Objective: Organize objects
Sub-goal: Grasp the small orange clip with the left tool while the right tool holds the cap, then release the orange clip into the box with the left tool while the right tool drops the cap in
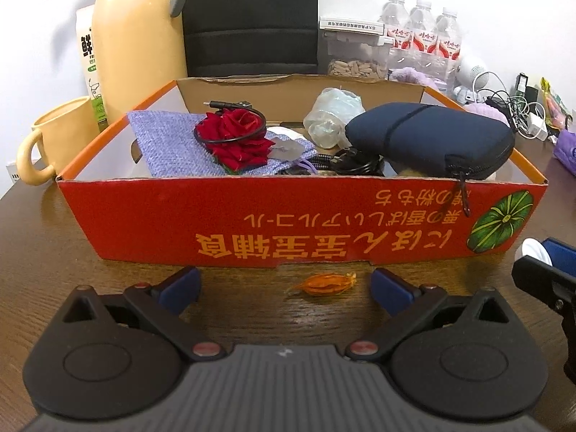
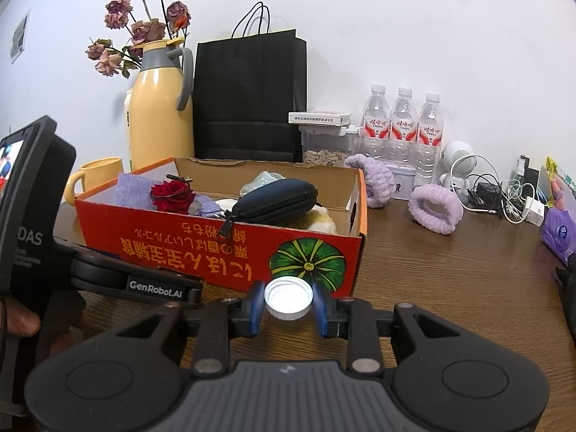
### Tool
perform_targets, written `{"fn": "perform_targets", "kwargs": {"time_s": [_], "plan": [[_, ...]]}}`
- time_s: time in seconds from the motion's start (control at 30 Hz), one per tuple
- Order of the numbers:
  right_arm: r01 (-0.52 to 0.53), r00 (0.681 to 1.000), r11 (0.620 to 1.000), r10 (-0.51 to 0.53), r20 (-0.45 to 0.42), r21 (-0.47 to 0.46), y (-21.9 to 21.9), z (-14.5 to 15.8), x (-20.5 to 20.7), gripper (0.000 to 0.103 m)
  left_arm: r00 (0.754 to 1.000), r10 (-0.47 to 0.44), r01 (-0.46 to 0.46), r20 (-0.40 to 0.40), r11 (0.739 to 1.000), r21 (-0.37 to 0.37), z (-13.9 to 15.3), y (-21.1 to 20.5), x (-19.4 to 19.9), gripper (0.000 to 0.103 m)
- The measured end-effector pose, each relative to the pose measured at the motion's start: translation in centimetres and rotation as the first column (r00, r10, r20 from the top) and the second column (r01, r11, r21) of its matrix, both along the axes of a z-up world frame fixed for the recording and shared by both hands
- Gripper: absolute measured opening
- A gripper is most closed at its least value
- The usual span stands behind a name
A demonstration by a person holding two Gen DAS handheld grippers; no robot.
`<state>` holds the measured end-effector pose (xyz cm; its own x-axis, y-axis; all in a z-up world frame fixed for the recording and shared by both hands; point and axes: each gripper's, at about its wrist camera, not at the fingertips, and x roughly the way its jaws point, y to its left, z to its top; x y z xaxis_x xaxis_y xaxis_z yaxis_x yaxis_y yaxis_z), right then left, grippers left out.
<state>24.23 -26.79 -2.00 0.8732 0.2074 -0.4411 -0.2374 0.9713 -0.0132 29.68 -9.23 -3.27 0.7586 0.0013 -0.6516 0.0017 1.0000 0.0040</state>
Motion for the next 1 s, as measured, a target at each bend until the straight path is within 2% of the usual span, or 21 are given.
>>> {"fn": "perform_targets", "kwargs": {"time_s": [0.03, 0.1, 0.13, 0.2, 0.23, 0.33, 0.37, 0.4, 0.67, 0.83, 1.0], "plan": [[-0.001, 1.000, 1.000, 0.001, 0.000, 0.000, 0.0, 0.0, 0.0, 0.027, 1.000, 0.001, -0.001, 0.004, 1.000, 0.001, 0.0, 0.0, -0.1, 0.096], [0.000, 1.000, 1.000, 0.000, 0.001, 0.001, 0.0, 0.0, 0.0, 0.027, 1.000, -0.005, 0.005, 0.020, 1.000, 0.003, 0.2, -0.1, -0.4, 0.072], [-0.001, 1.000, 1.000, 0.001, 0.001, 0.001, 0.0, 0.0, 0.0, 0.027, 1.000, -0.009, 0.008, 0.029, 1.000, 0.005, 0.3, -0.1, -0.7, 0.065], [-0.001, 1.000, 1.000, 0.001, 0.001, 0.001, 0.0, 0.0, 0.0, 0.027, 0.999, -0.024, 0.023, 0.041, 1.000, 0.005, 0.5, -0.2, -1.1, 0.034], [-0.001, 1.000, 1.000, 0.001, 0.001, 0.001, 0.0, 0.0, 0.0, 0.027, 0.999, -0.031, 0.031, 0.044, 1.000, 0.004, 0.6, -0.3, -1.3, 0.029], [-0.001, 1.000, 1.000, 0.001, 0.002, 0.001, 0.0, 0.0, 0.0, 0.027, 0.997, -0.055, 0.054, 0.054, 0.998, 0.020, 0.6, -0.7, -1.8, 0.025], [-0.001, 1.000, 1.000, 0.001, 0.002, 0.002, 0.0, 0.0, 0.0, 0.027, 0.997, -0.059, 0.058, 0.056, 0.998, 0.022, 0.6, -0.7, -2.0, 0.016], [-0.002, 1.000, 1.000, 0.002, 0.003, 0.002, 0.0, 0.0, 0.0, 0.027, 0.996, -0.064, 0.063, 0.056, 0.998, 0.021, 0.6, -0.7, -2.1, 0.013], [-0.002, 1.000, 1.000, 0.002, 0.006, 0.005, -0.1, 0.2, -0.1, 0.027, 0.994, -0.080, 0.081, 0.073, 0.997, -0.001, 0.8, -0.2, -3.5, 0.013], [-0.009, 1.000, 1.000, 0.009, 0.030, 0.010, -0.1, 0.5, -0.5, 0.027, 0.990, -0.083, 0.087, 0.117, 0.996, -0.026, 1.7, 0.6, -5.0, 0.013], [-0.029, 0.995, 0.999, 0.027, 0.094, 0.019, 0.2, 1.3, -1.7, 0.027, 0.980, -0.078, 0.093, 0.185, 0.993, -0.075, 3.4, 1.7, -7.3, 0.013]]}}
